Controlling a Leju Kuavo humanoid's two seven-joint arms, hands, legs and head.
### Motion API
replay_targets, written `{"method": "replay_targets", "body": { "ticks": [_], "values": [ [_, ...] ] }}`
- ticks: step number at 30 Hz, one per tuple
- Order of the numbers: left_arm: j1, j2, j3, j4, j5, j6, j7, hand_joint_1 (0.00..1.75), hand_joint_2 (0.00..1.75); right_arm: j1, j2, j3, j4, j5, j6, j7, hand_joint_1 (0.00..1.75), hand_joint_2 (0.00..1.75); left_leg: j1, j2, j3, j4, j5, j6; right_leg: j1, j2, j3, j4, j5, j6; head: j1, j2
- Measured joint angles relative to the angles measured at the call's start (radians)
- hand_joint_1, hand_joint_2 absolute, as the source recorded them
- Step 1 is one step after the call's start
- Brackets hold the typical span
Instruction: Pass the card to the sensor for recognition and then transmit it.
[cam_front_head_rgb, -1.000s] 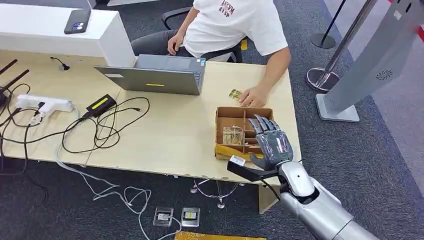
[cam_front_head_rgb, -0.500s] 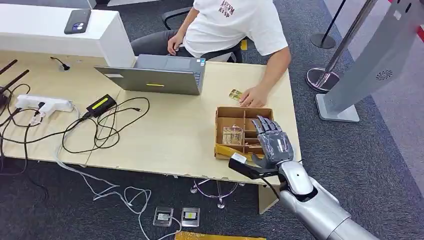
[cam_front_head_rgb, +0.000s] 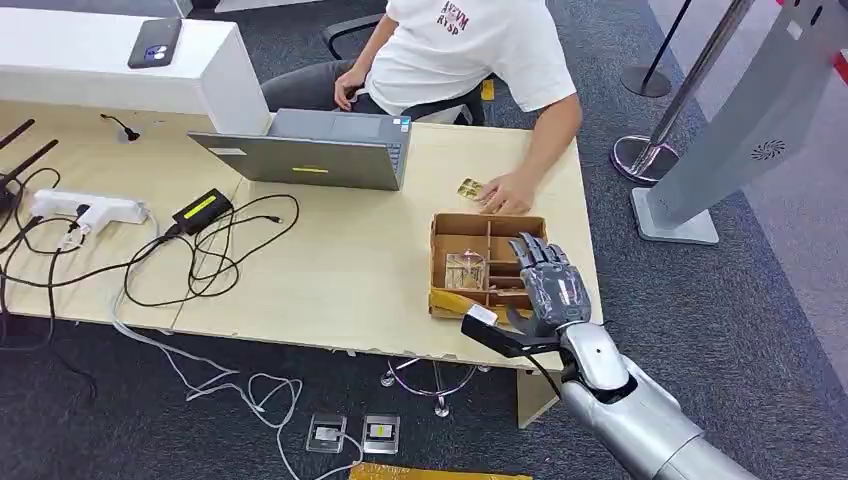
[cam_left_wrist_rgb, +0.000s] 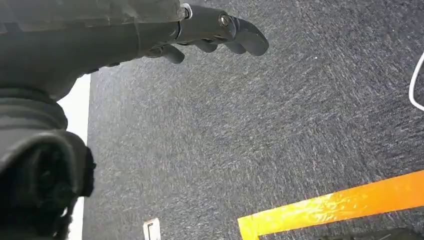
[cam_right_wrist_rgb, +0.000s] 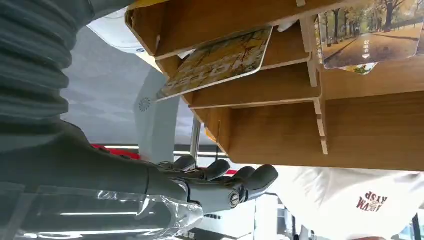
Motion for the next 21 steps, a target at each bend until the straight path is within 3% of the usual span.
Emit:
{"method": "replay_targets", "body": {
  "ticks": [4, 5, 6, 7, 8, 21],
  "values": [
    [0.0, -0.001, 0.0, 0.0, 0.001, 0.001, 0.0, 0.0, 0.0, 0.0, 0.0, 0.0, 0.005, -0.001, 0.0, -0.004, 0.0, 1.75, 0.0, 0.0, 0.0, 0.0, 0.0, 0.0, 0.0, 0.0, 0.0, 0.0, 0.0, 0.0, 0.0, 0.0],
    [0.0, -0.001, 0.0, 0.0, 0.0, 0.002, 0.0, 0.0, 0.0, 0.0, 0.0, 0.0, 0.006, -0.003, 0.0, -0.005, 0.24, 1.75, 0.0, 0.0, 0.0, 0.0, 0.0, 0.0, 0.0, 0.0, 0.0, 0.0, 0.0, 0.0, 0.0, 0.0],
    [0.0, -0.001, 0.0, 0.0, 0.0, 0.002, 0.0, 0.0, 0.0, 0.0, 0.0, 0.0, 0.007, -0.005, 0.001, -0.006, 1.05, 1.75, 0.0, 0.0, 0.0, 0.0, 0.0, 0.0, 0.0, 0.0, 0.0, 0.0, 0.0, 0.0, 0.0, 0.0],
    [0.0, -0.002, 0.0, 0.0, 0.0, 0.002, 0.0, 0.0, 0.0, 0.0, 0.0, 0.0, 0.008, -0.006, 0.002, -0.006, 1.59, 1.75, 0.0, 0.0, 0.0, 0.0, 0.0, 0.0, 0.0, 0.0, 0.0, 0.0, 0.0, 0.0, 0.0, 0.0],
    [0.0, -0.002, 0.0, 0.0, 0.0, 0.002, 0.0, 0.0, 0.0, 0.0, 0.0, 0.0, 0.01, -0.007, 0.002, -0.006, 1.71, 1.75, 0.0, 0.0, 0.0, 0.0, 0.0, 0.0, 0.0, 0.0, 0.0, 0.0, 0.0, 0.0, 0.0, 0.0],
    [-0.001, -0.002, 0.0, 0.0, -0.006, 0.002, 0.0, 0.0, 0.0, 0.0, 0.003, -0.004, 0.014, -0.036, 0.013, -0.015, 1.75, 1.75, 0.0, 0.0, 0.0, 0.0, 0.0, 0.0, 0.0, 0.0, 0.0, 0.0, 0.0, 0.0, 0.0, 0.0]
  ]
}}
